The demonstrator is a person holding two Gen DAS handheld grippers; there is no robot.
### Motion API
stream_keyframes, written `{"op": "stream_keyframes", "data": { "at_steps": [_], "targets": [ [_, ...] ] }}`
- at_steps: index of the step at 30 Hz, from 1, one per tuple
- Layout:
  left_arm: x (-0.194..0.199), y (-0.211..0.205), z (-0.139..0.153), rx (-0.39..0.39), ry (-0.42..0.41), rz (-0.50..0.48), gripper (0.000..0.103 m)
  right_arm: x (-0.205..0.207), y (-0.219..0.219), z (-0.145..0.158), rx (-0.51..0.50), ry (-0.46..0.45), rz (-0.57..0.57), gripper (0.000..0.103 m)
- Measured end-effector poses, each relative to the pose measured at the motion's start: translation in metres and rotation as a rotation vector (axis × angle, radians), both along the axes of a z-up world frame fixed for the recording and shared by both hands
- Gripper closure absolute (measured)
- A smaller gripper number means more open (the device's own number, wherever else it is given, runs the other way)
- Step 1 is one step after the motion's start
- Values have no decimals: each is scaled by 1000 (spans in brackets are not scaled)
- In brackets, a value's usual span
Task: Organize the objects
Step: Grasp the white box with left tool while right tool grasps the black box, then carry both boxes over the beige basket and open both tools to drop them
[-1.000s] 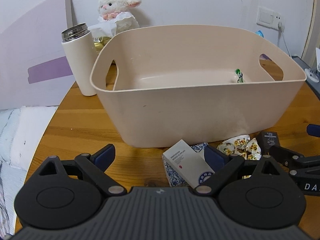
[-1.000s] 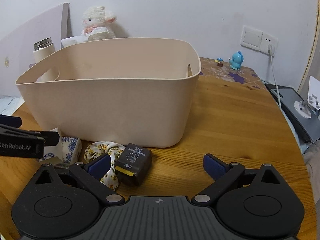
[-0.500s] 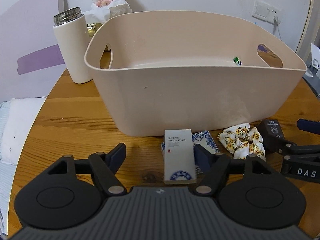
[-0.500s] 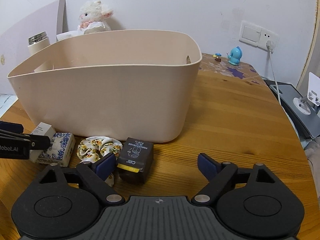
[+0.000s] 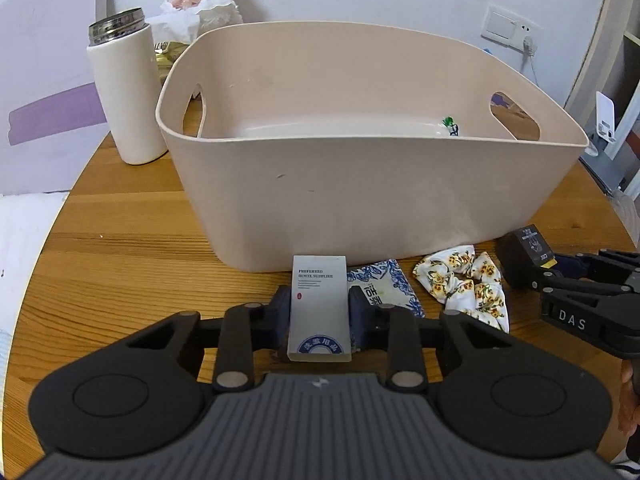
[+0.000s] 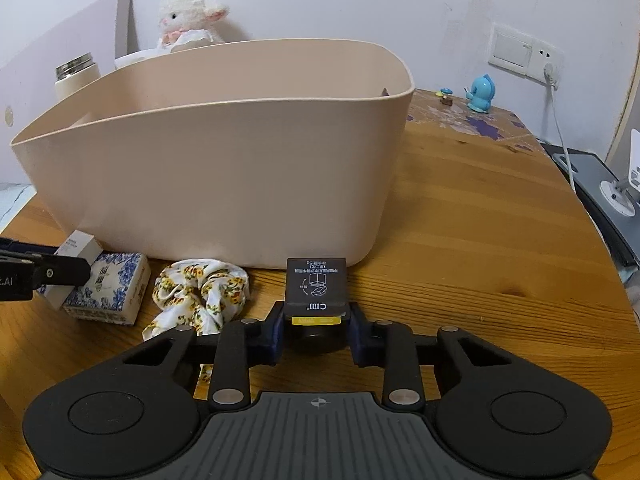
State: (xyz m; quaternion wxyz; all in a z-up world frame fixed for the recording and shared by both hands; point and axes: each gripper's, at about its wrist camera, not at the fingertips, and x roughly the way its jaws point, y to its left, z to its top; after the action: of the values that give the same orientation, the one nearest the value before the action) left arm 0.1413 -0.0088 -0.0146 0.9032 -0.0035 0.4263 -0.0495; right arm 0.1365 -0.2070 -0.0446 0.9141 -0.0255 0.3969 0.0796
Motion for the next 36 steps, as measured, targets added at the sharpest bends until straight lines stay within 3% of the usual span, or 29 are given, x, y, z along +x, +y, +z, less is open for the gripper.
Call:
{"op": "stream_keyframes", "data": {
  "at_steps": [9,20,28,36],
  "targets": [
    [-12,4,7,-22,-28,-12,70,-20,-2,10,14,-15,5,75],
    [-36,16,37,-47,-106,-3,70,-52,-8,61,45,-133,22,74],
    [-46,20,67,-53,-196,1,70,-63,-10,102,65,-256,29,74],
    [-43,14,99,-28,-321,19,70,-45,-11,132,68,-346,28,74]
  ]
}}
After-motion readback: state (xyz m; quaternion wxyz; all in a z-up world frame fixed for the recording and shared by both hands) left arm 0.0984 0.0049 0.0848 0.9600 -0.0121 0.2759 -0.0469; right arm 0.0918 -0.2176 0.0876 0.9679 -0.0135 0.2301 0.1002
